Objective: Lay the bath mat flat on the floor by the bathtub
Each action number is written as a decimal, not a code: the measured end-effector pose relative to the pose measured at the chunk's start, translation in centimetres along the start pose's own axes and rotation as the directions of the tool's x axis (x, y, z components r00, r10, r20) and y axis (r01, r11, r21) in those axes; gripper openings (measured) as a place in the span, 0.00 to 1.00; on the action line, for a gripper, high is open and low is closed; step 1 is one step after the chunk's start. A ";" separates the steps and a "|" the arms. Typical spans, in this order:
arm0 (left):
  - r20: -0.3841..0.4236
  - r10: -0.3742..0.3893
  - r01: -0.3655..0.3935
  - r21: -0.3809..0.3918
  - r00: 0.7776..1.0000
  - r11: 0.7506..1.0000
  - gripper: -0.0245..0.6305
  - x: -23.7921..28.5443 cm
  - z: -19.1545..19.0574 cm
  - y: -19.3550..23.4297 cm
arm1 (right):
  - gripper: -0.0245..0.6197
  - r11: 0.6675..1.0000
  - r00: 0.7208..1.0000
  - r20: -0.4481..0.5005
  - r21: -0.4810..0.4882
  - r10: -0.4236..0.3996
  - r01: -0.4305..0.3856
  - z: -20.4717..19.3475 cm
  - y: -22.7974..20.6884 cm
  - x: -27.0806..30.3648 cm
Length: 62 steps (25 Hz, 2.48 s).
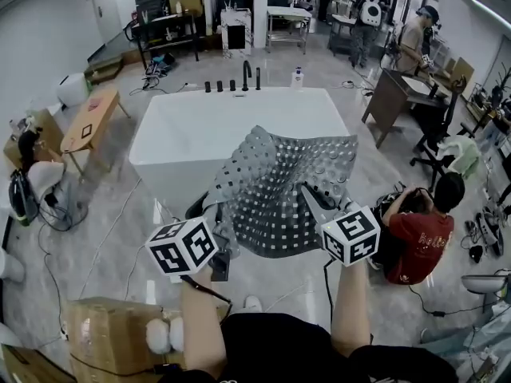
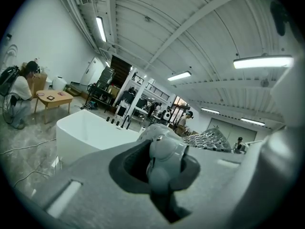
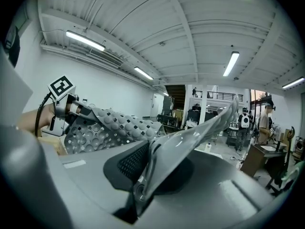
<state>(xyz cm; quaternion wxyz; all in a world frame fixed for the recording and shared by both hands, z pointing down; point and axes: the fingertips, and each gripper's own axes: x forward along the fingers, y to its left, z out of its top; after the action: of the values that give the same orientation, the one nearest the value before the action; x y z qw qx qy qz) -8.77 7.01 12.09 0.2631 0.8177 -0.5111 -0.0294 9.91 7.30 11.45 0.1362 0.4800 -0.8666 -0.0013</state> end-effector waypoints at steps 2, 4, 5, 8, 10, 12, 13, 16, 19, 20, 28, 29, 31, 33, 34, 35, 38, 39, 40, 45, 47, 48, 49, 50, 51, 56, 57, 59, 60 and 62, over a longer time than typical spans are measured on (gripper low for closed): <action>0.002 -0.009 0.009 -0.006 1.000 1.000 0.08 1.2 0.6 0.7 | 0.08 1.000 1.000 0.001 -0.011 -0.007 0.007 0.6 -0.6 1.2; 0.010 -0.021 0.021 -0.013 1.000 1.000 0.08 2.2 1.3 1.3 | 0.08 0.999 1.000 -0.002 -0.029 -0.013 0.013 1.1 -1.1 2.5; 0.014 -0.026 0.026 -0.016 1.000 1.000 0.08 2.7 1.6 1.7 | 0.08 0.999 1.000 -0.005 -0.038 -0.015 0.015 1.3 -1.2 3.1; 0.019 -0.035 0.035 -0.020 0.999 0.999 0.08 3.9 2.1 2.7 | 0.08 0.999 1.000 -0.011 -0.049 -0.020 0.020 1.5 -1.6 4.8; 0.018 -0.033 0.034 -0.025 0.999 0.999 0.08 4.6 2.4 3.5 | 0.08 0.999 1.000 -0.015 -0.049 -0.021 0.020 1.5 -1.8 5.9; 0.013 -0.028 0.029 -0.029 1.000 0.999 0.08 5.2 2.7 4.2 | 0.08 0.999 1.000 -0.021 -0.044 -0.017 0.016 1.4 -2.0 6.8; 0.010 -0.026 0.026 -0.030 1.000 0.999 0.08 5.6 2.7 4.5 | 0.08 0.999 1.000 -0.023 -0.037 -0.013 0.012 1.4 -2.0 7.2; -0.003 -0.020 0.020 -0.039 1.000 0.999 0.08 6.4 2.7 5.4 | 0.08 1.000 1.000 -0.027 -0.016 -0.002 0.001 1.2 -2.3 7.9; -0.015 -0.022 0.022 -0.048 1.000 0.999 0.08 7.1 2.3 6.0 | 0.08 1.000 0.999 -0.037 -0.014 -0.009 0.008 0.9 -2.5 8.5; -0.018 -0.025 0.024 -0.050 1.000 0.998 0.08 7.3 2.2 6.1 | 0.08 1.000 0.999 -0.043 -0.016 -0.010 0.009 0.7 -2.5 8.7; -0.054 -0.052 0.048 -0.061 0.997 0.997 0.08 9.1 1.2 5.5 | 0.08 0.999 0.996 -0.079 -0.010 -0.040 0.039 -0.6 -3.7 8.4; -0.059 -0.055 0.051 -0.062 0.997 0.997 0.08 9.3 1.0 5.4 | 0.08 0.999 0.996 -0.082 -0.007 -0.045 0.044 -0.8 -3.9 8.2; -0.070 -0.063 0.058 -0.062 0.996 0.996 0.08 9.7 0.6 5.1 | 0.08 0.999 0.995 -0.088 0.004 -0.053 0.054 -1.2 -4.3 7.8; -0.081 -0.071 0.065 -0.065 0.994 0.996 0.08 10.1 0.3 4.8 | 0.08 0.998 0.994 -0.092 0.019 -0.060 0.062 -1.5 -4.6 7.4; -0.086 -0.073 0.067 -0.068 0.994 0.995 0.08 10.3 0.2 4.7 | 0.08 0.998 0.993 -0.095 0.025 -0.063 0.066 -1.6 -4.7 7.2; -0.093 -0.075 0.068 -0.070 0.993 0.995 0.08 10.5 -0.1 4.6 | 0.08 0.997 0.993 -0.100 0.031 -0.067 0.070 -1.8 -4.8 7.1; -0.117 -0.080 0.070 -0.081 0.990 0.994 0.08 11.3 -1.1 4.1 | 0.08 0.995 0.990 -0.121 0.044 -0.078 0.084 -2.9 -5.6 6.5; -0.126 -0.082 0.072 -0.083 0.989 0.994 0.08 11.7 -1.5 4.0 | 0.08 0.995 0.988 -0.128 0.049 -0.081 0.088 -3.4 -5.9 6.4; -0.134 -0.084 0.073 -0.086 0.987 0.994 0.08 12.0 -1.9 3.8 | 0.08 0.994 0.987 -0.135 0.054 -0.082 0.090 -3.8 -6.2 6.3; -0.173 -0.078 0.063 -0.093 0.982 0.994 0.08 14.1 -3.0 3.4 | 0.08 0.992 0.984 -0.159 0.081 -0.078 0.092 -5.1 -7.9 6.8; -0.186 -0.072 0.056 -0.091 0.980 0.994 0.08 15.1 -3.3 3.4 | 0.08 0.992 0.984 -0.164 0.094 -0.071 0.088 -5.7 -8.7 7.5; -0.191 -0.066 0.050 -0.090 0.979 0.995 0.08 15.6 -3.4 3.5 | 0.08 0.991 0.984 -0.165 0.101 -0.067 0.084 -6.0 -9.1 7.8; -0.194 -0.058 0.042 -0.089 0.979 0.995 0.08 16.1 -3.4 3.6 | 0.08 0.991 0.984 -0.166 0.108 -0.060 0.079 -6.4 -9.5 8.3; -0.197 -0.049 0.033 -0.086 0.979 0.996 0.08 16.6 -3.3 3.8 | 0.08 0.991 0.985 -0.166 0.115 -0.053 0.073 -6.7 -9.9 8.7; -0.199 -0.040 0.024 -0.080 0.979 0.996 0.08 17.1 -3.2 3.9 | 0.08 0.990 0.985 -0.166 0.124 -0.045 0.066 -7.0 -10.3 9.1; -0.213 0.010 -0.024 -0.066 0.977 0.998 0.08 19.7 -2.5 4.5 | 0.08 0.986 0.986 -0.168 0.166 -0.004 0.032 -7.6 -12.7 11.7; -0.214 0.021 -0.035 -0.064 0.977 0.997 0.08 20.2 -2.3 4.6 | 0.08 0.985 0.987 -0.163 0.170 0.006 0.022 -7.6 -13.1 12.2; -0.216 0.042 -0.055 -0.056 0.976 0.997 0.08 20.9 -1.9 4.8 | 0.08 0.984 0.987 -0.156 0.180 0.029 0.000 -7.5 -14.0 13.2; -0.218 0.052 -0.064 -0.050 0.975 0.997 0.08 21.3 -1.7 4.8 | 0.08 0.982 0.987 -0.156 0.187 0.040 -0.011 -7.6 -14.5 13.6; -0.223 0.071 -0.083 -0.043 0.972 0.996 0.08 22.0 -1.6 4.9 | 0.08 0.980 0.984 -0.166 0.197 0.062 -0.029 -8.2 -15.3 14.2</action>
<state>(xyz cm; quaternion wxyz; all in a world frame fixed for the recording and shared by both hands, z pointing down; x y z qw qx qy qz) -1.78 -12.79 20.54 0.3404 0.7885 -0.5089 0.0591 17.46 -11.75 20.69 0.1631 0.4692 -0.8585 0.1276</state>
